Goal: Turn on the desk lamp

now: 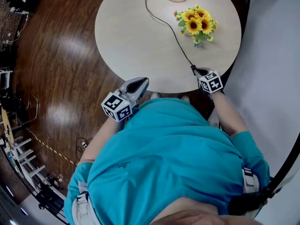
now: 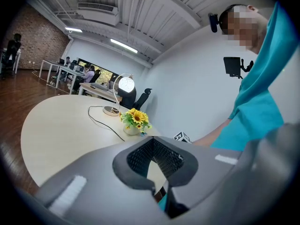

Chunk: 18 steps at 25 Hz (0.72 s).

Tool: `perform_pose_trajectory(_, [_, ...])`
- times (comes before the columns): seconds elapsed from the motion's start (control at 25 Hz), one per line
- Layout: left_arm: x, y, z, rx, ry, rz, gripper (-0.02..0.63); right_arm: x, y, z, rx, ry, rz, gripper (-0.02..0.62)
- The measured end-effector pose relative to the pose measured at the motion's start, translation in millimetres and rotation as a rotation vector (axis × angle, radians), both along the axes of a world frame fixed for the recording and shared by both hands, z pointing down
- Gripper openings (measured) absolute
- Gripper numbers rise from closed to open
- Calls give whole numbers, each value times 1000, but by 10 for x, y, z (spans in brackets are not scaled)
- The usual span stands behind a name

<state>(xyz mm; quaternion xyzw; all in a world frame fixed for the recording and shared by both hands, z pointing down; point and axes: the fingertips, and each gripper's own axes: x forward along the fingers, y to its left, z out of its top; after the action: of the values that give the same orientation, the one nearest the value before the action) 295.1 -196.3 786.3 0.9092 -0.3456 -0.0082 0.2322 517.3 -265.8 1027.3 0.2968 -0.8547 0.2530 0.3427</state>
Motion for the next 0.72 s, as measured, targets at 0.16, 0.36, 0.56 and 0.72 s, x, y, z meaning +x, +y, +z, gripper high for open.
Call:
perform_pose_trajectory(0.16, [29,0,-53,10,0,4,18,0,5,-28,-18,-3,4,3])
perform_pose_trajectory(0.36, [101,26,-191,7,4,-8,18,-67,-72,-521,26,-123,8,2])
perform_pose_trajectory(0.56, [275,133,-397,57,8,-3,18,-86,-40,-1331,127,-259,4,2])
perform_pose_trajectory(0.72, [513,82,-498,94,13,-3,18,-39,-12,-1706,187,-332,-28,2])
